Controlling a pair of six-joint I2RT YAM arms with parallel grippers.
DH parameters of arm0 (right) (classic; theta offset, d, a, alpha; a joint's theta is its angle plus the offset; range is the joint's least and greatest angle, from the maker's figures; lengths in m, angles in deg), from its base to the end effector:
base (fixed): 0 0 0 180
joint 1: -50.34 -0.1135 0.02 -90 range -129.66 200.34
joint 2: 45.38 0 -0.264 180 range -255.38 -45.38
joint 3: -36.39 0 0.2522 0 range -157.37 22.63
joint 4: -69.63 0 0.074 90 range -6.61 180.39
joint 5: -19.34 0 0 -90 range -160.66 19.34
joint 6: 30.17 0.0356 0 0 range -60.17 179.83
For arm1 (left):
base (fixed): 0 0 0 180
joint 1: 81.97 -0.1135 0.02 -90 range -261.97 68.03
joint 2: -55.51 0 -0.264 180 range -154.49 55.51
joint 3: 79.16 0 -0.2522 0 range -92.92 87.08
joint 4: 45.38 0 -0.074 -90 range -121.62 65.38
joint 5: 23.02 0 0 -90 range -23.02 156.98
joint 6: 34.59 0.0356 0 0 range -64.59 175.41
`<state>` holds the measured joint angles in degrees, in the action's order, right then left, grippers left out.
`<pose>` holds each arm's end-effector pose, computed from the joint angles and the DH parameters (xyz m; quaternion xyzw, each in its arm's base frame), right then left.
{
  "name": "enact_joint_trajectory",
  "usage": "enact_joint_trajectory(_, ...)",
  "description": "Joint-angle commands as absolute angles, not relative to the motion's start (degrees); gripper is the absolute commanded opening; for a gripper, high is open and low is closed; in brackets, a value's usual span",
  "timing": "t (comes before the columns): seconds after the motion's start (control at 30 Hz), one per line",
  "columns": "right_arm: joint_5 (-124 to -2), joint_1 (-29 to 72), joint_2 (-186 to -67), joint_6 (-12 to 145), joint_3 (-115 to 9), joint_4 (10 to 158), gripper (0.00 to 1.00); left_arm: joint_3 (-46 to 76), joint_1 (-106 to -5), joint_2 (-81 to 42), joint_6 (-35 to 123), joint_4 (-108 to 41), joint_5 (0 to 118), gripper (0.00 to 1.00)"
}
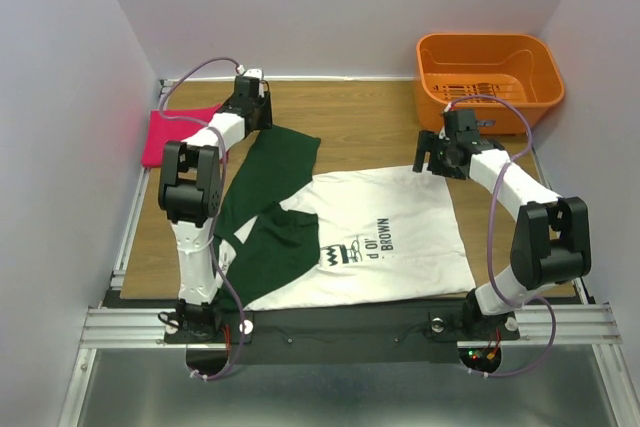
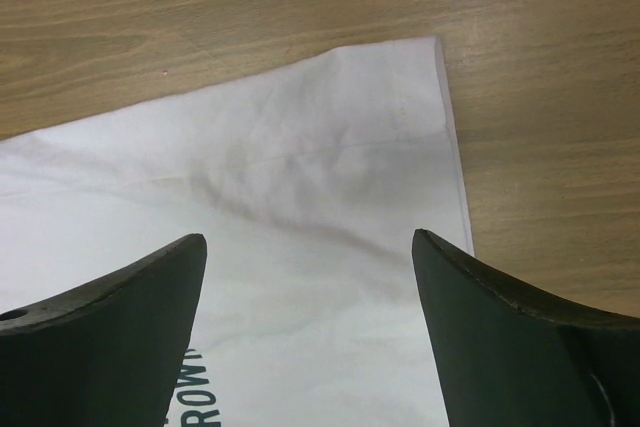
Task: Fold and stack the t-shirts
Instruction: Fold the tshirt
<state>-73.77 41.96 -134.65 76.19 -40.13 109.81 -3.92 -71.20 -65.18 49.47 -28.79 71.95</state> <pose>0.3254 0.0460 0.2344 0.0746 0.9449 0.0429 0.3159 0.4815 -0.0885 0.2125 0.0161 0.8761 -0.0322 0.4808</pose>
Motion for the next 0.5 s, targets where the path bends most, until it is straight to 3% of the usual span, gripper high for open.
enact_joint_trajectory(0.0, -72.77, 41.73, -134.50, 76.44, -39.25, 107.65, 0.90, -9.59, -71.16, -67.36, 52.06, -29.95, 67.25, 0.59)
enact_joint_trajectory(0.47, -73.91, 41.64, -135.56, 76.09, -39.95, 107.56, 0.89, -22.16, -71.16, -78.52, 53.12, -19.85, 67.24, 0.58)
